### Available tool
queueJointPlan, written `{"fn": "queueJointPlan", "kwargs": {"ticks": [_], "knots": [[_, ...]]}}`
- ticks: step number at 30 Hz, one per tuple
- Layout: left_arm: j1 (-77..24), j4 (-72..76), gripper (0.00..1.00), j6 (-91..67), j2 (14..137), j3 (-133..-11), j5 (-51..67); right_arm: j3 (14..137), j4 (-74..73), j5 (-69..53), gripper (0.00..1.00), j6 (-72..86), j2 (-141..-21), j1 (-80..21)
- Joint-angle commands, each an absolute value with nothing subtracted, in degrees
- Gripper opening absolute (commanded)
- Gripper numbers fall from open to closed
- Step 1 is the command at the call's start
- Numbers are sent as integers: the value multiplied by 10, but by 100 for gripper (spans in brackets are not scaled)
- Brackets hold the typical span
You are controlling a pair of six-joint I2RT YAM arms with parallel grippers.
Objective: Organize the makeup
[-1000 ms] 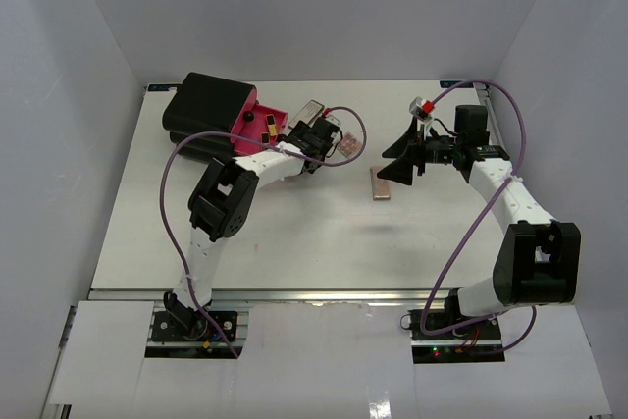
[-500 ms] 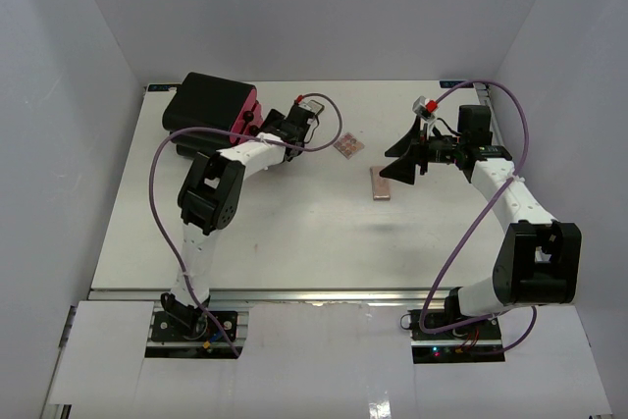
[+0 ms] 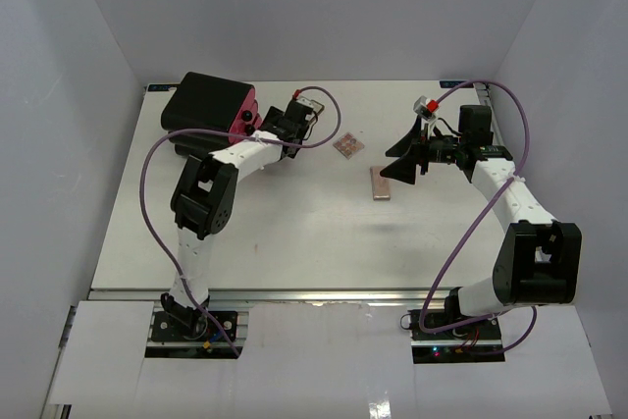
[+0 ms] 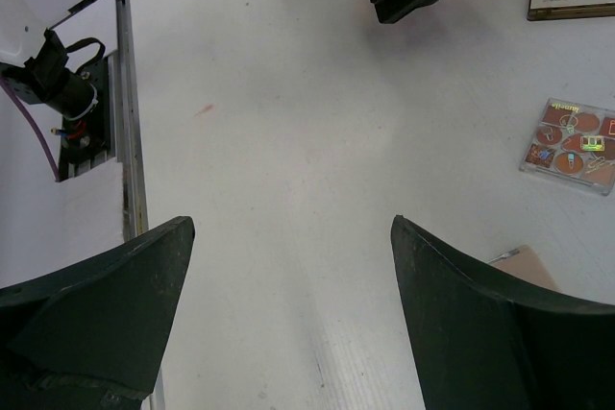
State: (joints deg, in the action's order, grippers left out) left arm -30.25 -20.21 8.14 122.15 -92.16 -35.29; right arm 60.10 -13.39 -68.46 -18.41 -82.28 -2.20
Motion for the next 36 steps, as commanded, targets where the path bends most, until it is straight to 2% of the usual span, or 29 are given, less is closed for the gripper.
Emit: {"fn": "queueJointPlan", "kwargs": {"ticks": [1, 5, 9, 26, 31, 36], "knots": [[-308, -200, 79, 55, 1179, -909, -353, 604, -132, -702, 90, -185, -827, -18], [-304, -179, 76, 60, 1206, -906, -390, 604, -132, -702, 90, -185, -826, -17], [-297, -167, 69, 62, 1228, -912, -420, 604, -132, -704, 90, -185, -827, -13], [-272, -150, 68, 75, 1280, -922, -458, 605, -133, -704, 89, -185, -834, -12], [-272, -149, 53, 72, 1282, -921, -472, 606, -134, -704, 89, -185, -835, -11], [-272, -147, 54, 72, 1276, -921, -494, 605, -134, -705, 89, -185, -836, -11]]}}
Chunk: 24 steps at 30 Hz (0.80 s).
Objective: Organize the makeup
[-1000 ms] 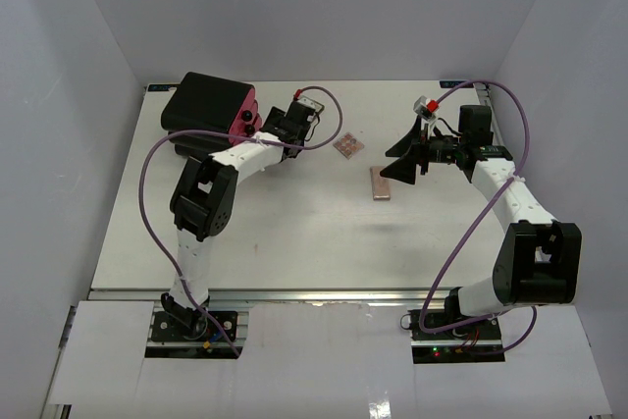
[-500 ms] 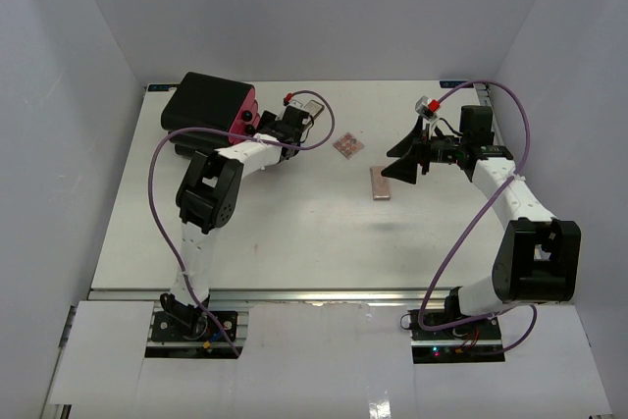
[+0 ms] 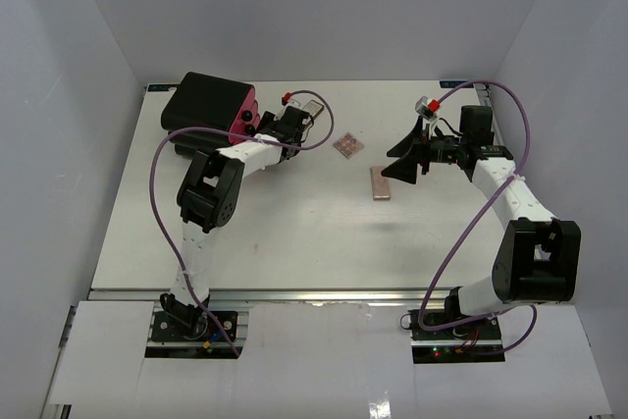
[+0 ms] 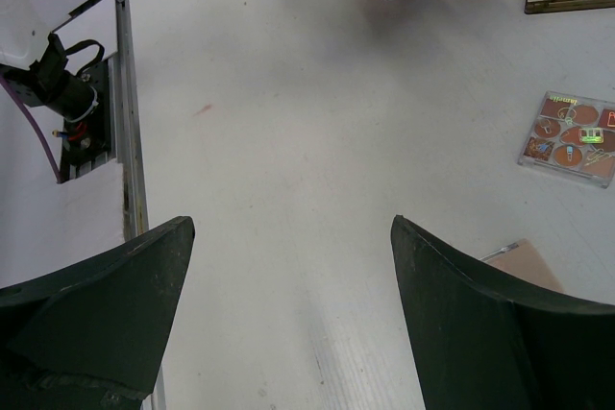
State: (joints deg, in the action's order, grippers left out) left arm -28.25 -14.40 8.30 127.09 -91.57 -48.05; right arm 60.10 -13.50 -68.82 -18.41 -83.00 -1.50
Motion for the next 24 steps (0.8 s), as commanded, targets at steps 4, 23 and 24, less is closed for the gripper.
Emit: {"fn": "queueJointPlan", "kwargs": {"ticks": [4, 23, 24], "knots": [[-272, -146, 58, 71, 1267, -919, -494, 605, -134, -706, 89, -185, -836, -11], [-272, -145, 28, 72, 1289, -906, -501, 607, -138, -708, 89, -186, -837, -10], [-272, -146, 24, 70, 1287, -905, -499, 607, -138, -708, 89, -186, -837, -10]]}}
